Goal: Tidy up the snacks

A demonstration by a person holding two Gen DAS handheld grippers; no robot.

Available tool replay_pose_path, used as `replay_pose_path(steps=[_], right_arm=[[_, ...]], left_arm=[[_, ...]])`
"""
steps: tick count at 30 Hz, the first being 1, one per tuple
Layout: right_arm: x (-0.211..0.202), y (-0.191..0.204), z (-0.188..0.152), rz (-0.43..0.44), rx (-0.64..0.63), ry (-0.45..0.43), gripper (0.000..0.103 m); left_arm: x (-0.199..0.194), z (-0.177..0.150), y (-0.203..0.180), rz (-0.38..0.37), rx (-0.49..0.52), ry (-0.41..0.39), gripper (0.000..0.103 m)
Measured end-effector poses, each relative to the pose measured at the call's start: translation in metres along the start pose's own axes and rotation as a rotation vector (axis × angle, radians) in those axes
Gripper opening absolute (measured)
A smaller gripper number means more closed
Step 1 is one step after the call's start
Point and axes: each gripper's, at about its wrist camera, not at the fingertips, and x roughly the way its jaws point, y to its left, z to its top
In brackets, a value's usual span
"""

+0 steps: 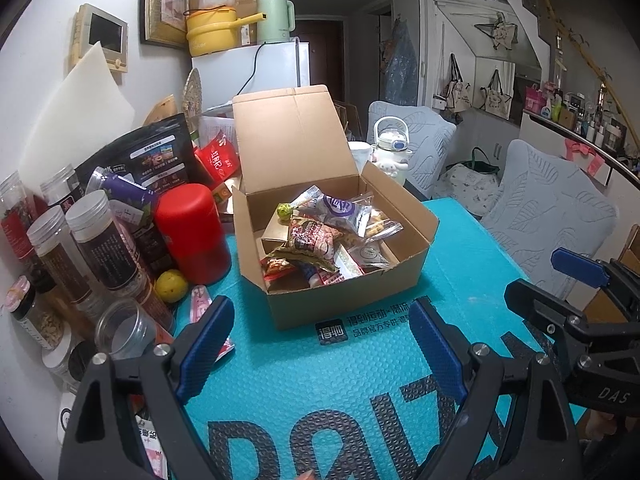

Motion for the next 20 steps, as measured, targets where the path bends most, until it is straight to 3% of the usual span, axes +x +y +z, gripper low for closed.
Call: replay_pose_path(steps=[20], right_arm=[[0.002,-0.012,-0.005,-0.005,0.023,0.003,0.086]], left_arm=[[0.008,0.001,-0.013,0.003,0.033,0.016,0.090]])
